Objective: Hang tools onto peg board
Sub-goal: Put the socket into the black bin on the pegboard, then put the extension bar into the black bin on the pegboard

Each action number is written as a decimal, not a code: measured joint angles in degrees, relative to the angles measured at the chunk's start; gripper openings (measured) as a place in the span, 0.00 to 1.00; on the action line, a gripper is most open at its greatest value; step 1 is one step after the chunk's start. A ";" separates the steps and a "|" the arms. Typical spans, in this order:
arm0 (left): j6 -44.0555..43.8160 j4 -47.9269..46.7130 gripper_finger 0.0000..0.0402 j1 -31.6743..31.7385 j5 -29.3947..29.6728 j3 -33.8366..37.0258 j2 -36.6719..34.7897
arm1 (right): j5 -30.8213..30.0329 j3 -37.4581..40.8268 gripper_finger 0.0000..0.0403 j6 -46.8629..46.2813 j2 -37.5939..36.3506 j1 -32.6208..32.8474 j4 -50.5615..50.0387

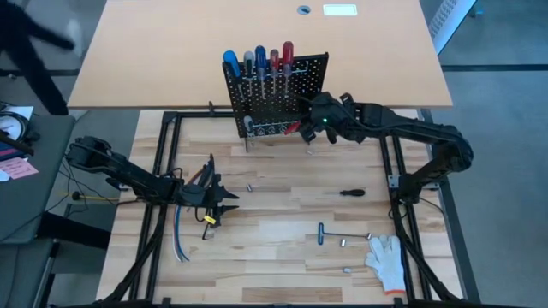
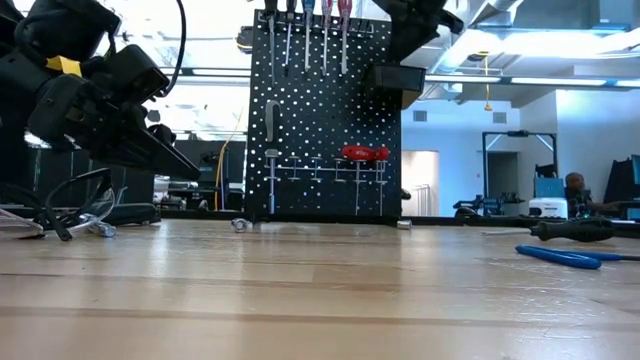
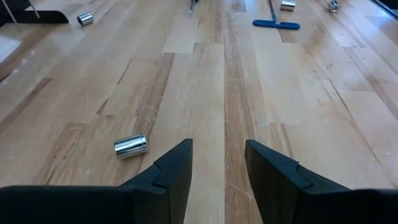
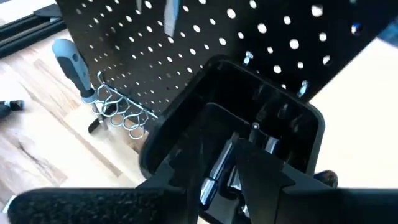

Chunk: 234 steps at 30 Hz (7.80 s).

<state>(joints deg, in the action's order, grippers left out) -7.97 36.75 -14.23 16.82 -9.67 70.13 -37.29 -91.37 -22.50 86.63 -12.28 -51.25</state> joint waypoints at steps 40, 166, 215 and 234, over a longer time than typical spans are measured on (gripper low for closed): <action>-4.85 -28.47 0.63 3.52 16.99 -25.60 23.60 | -33.71 34.91 0.27 -39.66 -0.92 51.24 9.81; 27.71 -51.40 0.27 24.34 7.87 -113.18 49.82 | -18.29 34.88 0.27 -46.04 19.45 52.48 8.32; 23.77 -56.15 0.45 26.31 7.69 -112.87 50.99 | -18.07 34.88 0.27 -45.99 19.43 52.75 8.40; 33.91 -67.80 0.55 16.50 19.57 -125.20 50.64 | -18.36 34.88 0.27 -46.03 19.45 55.50 7.75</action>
<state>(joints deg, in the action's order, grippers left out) 25.95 -31.05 2.27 36.39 -134.87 120.77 -55.65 -56.49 -68.53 106.08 43.22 -43.50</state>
